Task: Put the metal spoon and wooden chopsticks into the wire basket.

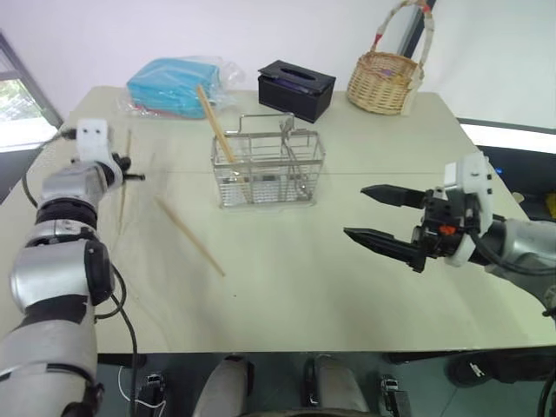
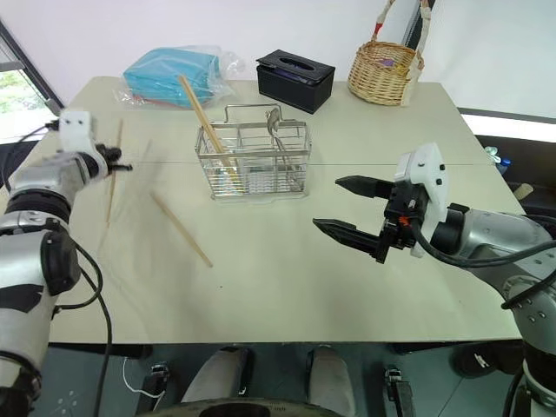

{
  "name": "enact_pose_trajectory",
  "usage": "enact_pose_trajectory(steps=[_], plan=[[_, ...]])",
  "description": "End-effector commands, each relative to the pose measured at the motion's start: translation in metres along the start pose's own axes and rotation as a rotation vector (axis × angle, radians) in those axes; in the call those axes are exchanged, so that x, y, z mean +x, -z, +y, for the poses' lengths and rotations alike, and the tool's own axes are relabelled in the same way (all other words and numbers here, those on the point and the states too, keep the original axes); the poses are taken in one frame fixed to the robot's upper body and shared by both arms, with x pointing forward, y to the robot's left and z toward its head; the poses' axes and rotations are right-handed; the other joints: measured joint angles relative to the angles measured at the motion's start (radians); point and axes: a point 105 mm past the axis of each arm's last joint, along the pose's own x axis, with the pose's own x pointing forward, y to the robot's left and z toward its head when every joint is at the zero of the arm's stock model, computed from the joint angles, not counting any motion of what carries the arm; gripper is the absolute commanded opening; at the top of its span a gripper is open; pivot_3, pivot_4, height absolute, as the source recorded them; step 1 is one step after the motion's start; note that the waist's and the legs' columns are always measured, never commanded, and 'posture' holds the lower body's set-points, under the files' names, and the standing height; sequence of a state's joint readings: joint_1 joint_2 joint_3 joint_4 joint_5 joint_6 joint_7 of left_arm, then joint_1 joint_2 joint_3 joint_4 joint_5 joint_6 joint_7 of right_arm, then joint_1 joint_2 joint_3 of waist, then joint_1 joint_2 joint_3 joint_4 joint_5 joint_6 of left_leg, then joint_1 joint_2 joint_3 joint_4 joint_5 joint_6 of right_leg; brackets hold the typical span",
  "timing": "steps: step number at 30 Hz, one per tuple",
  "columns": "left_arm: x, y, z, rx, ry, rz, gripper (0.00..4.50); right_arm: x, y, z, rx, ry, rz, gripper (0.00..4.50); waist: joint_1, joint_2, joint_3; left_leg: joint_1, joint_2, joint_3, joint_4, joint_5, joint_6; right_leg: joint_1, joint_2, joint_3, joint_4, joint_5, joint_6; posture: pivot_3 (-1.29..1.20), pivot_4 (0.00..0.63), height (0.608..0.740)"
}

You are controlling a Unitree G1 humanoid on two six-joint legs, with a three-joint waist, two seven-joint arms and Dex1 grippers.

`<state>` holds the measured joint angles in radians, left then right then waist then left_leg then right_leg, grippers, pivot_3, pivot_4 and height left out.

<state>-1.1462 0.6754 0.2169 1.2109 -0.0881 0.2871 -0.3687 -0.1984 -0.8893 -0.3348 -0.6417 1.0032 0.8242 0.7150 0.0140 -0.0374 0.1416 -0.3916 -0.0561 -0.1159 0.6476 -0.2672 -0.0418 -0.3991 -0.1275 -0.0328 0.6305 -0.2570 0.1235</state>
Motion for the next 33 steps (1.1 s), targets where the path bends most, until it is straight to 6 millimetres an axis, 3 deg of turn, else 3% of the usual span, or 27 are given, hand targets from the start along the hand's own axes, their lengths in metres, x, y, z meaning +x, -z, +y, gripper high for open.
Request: enact_pose_trajectory(steps=[1, 3, 5, 7, 11, 16, 20, 32, 33], plan=[[-0.033, -0.114, -0.005, -0.090, 0.118, -0.439, 0.02, -0.005, -0.009, -0.001, -0.047, 0.019, -0.019, 4.31, 0.000, -0.001, 0.000, 0.000, 0.000, 0.000, 0.000, 0.000, 0.000, 0.000, 0.000, 0.000, 0.000, 0.000, 0.000, 0.00, 0.150, 0.661], [-0.058, -0.156, -0.016, -0.199, 0.237, -0.607, 0.02, -0.005, -0.008, -0.001, -0.043, 0.025, -0.021, 4.31, -0.001, -0.002, 0.001, -0.001, 0.000, 0.000, 0.000, 0.000, 0.000, 0.000, -0.001, 0.000, 0.000, 0.000, 0.000, 0.00, 0.150, 0.661], [-0.081, -0.185, -0.032, -0.261, 0.342, -0.720, 0.02, -0.005, -0.008, 0.000, -0.038, 0.031, -0.029, 4.31, -0.001, -0.002, 0.001, -0.001, 0.000, 0.000, 0.000, 0.000, 0.000, 0.000, -0.002, 0.000, -0.001, 0.000, 0.000, 0.00, 0.150, 0.661], [-0.094, -0.201, -0.053, -0.308, 0.428, -0.764, 0.02, -0.003, -0.009, 0.000, -0.029, 0.036, -0.044, 4.31, -0.001, -0.001, 0.000, -0.001, -0.001, 0.000, 0.000, 0.000, 0.000, 0.001, -0.002, 0.000, -0.002, 0.000, 0.000, 0.00, 0.150, 0.661], [-0.100, -0.212, -0.096, -0.346, 0.545, -0.768, 0.02, -0.002, -0.006, 0.001, -0.024, 0.041, -0.050, 4.31, 0.000, 0.001, -0.001, 0.003, -0.002, 0.000, 0.001, 0.000, 0.001, 0.005, -0.003, -0.001, -0.001, 0.000, 0.001, 0.00, 0.150, 0.661], [-0.086, -0.190, -0.155, -0.181, 0.636, -0.730, 0.02, -0.002, -0.009, 0.002, -0.031, 0.060, -0.067, 4.31, -0.001, 0.001, 0.000, 0.003, -0.001, 0.000, 0.002, 0.000, 0.001, 0.005, 0.000, -0.001, -0.001, 0.001, 0.002, 0.00, 0.150, 0.661], [-0.079, -0.166, -0.186, -0.123, 0.695, -0.704, 0.02, -0.006, -0.010, 0.002, -0.028, 0.082, -0.070, 4.31, -0.003, 0.001, 0.000, 0.002, -0.001, 0.001, 0.001, 0.000, 0.001, 0.003, 0.000, 0.000, -0.001, 0.001, 0.002, 0.00, 0.150, 0.661], [-0.067, -0.114, -0.217, -0.091, 0.708, -0.697, 0.02, -0.012, -0.011, 0.000, -0.015, 0.133, -0.070, 4.31, 0.000, 0.002, 0.000, 0.002, -0.001, 0.001, 0.002, 0.000, 0.001, 0.005, -0.001, 0.000, -0.002, 0.001, 0.002, 0.00, 0.150, 0.661], [-0.067, -0.112, -0.217, -0.108, 0.706, -0.698, 0.84, -0.012, -0.011, 0.000, -0.014, 0.136, -0.070, 4.31, 0.000, 0.002, 0.000, 0.002, -0.001, 0.000, 0.002, 0.000, 0.001, 0.004, -0.001, 0.000, -0.002, 0.001, 0.002, 0.00, 0.150, 0.661]])
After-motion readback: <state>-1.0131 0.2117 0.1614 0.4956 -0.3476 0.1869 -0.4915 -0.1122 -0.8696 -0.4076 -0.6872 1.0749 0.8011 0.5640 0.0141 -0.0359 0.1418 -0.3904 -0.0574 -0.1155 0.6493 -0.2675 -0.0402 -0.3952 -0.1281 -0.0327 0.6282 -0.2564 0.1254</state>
